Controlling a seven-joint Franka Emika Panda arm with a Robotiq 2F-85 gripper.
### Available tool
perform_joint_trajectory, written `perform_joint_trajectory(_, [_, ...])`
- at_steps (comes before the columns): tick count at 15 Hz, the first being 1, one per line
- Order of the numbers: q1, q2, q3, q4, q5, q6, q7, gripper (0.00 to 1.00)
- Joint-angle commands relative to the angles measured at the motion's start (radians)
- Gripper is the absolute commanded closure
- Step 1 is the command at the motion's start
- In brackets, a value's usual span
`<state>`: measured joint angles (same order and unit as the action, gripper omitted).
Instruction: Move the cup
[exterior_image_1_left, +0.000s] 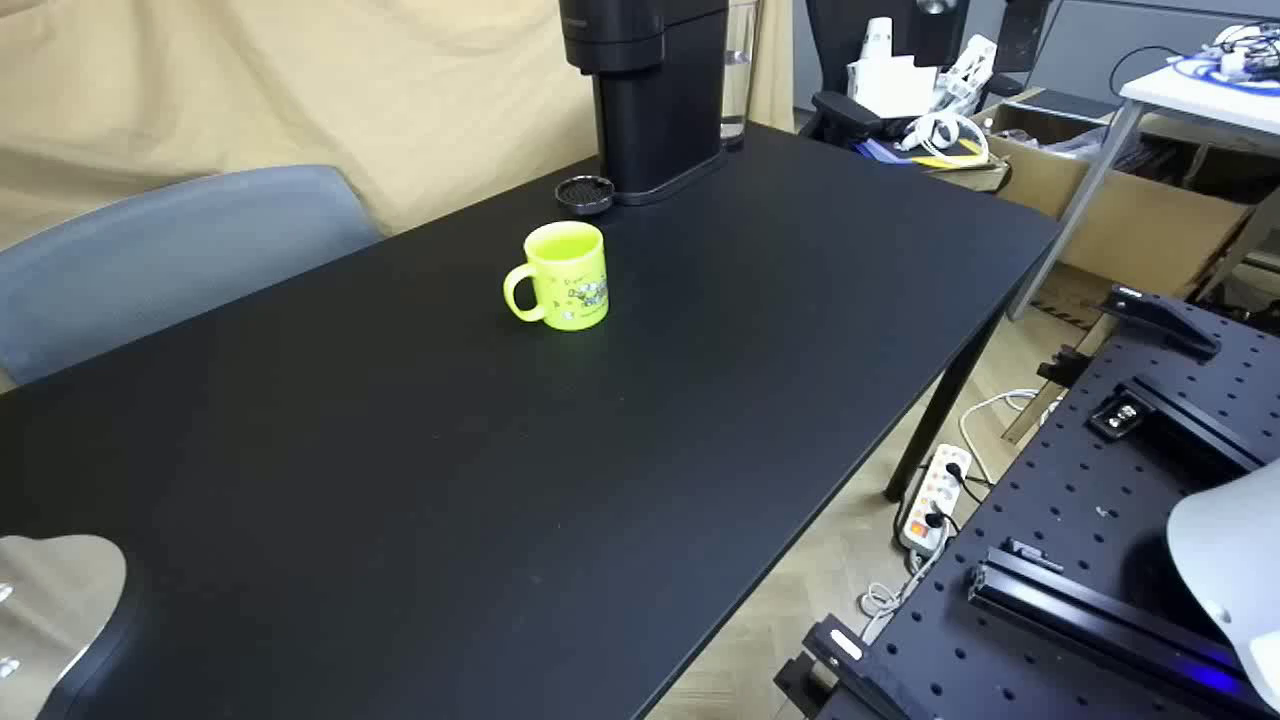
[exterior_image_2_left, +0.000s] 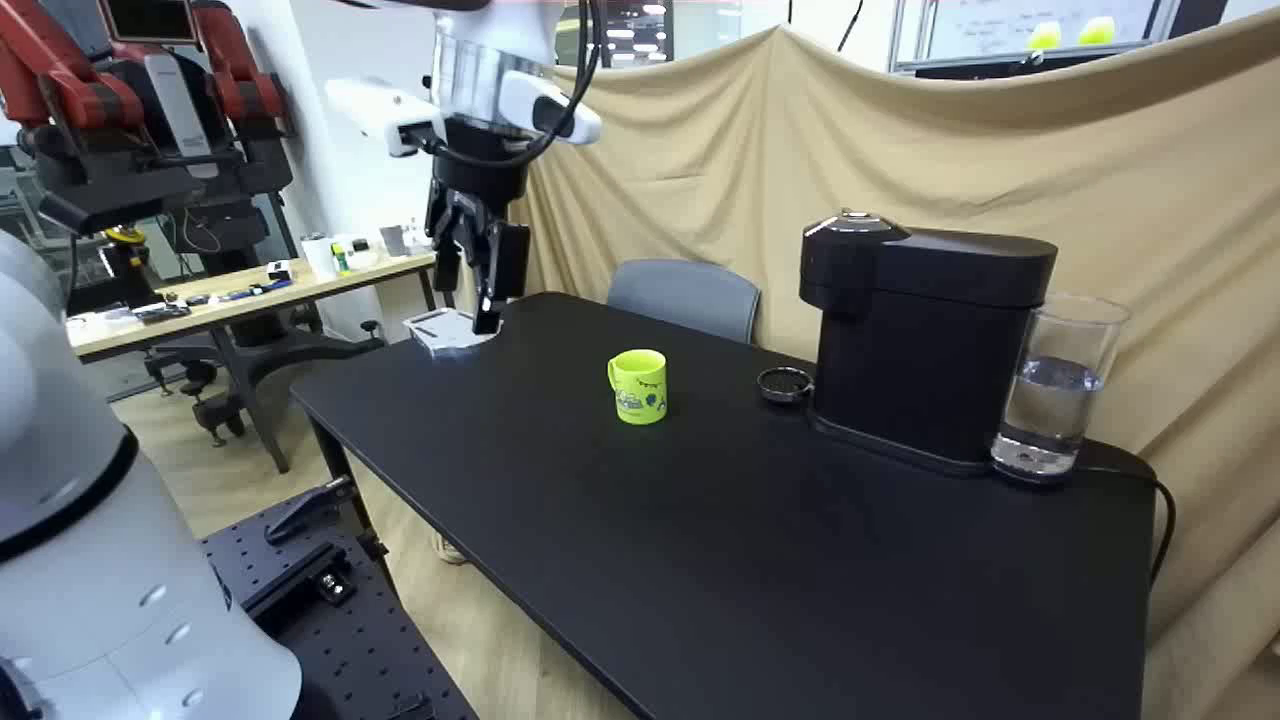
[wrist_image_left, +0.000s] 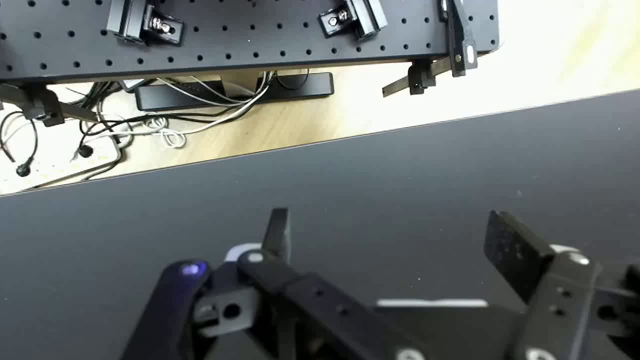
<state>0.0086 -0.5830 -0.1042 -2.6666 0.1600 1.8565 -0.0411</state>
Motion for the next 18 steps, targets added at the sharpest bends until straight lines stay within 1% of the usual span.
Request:
perform_joint_trajectory(1, [-0.016, 0.001, 0.015, 0.002, 0.007, -0.005, -0.007, 0.00])
perform_joint_trajectory(16, [-0.016, 0.001, 0.015, 0.002, 0.007, -0.004, -0.008, 0.00])
perform_joint_trajectory(18, [-0.008, 0.007, 0.050, -0.018, -0.017, 0.074, 0.003, 0.00])
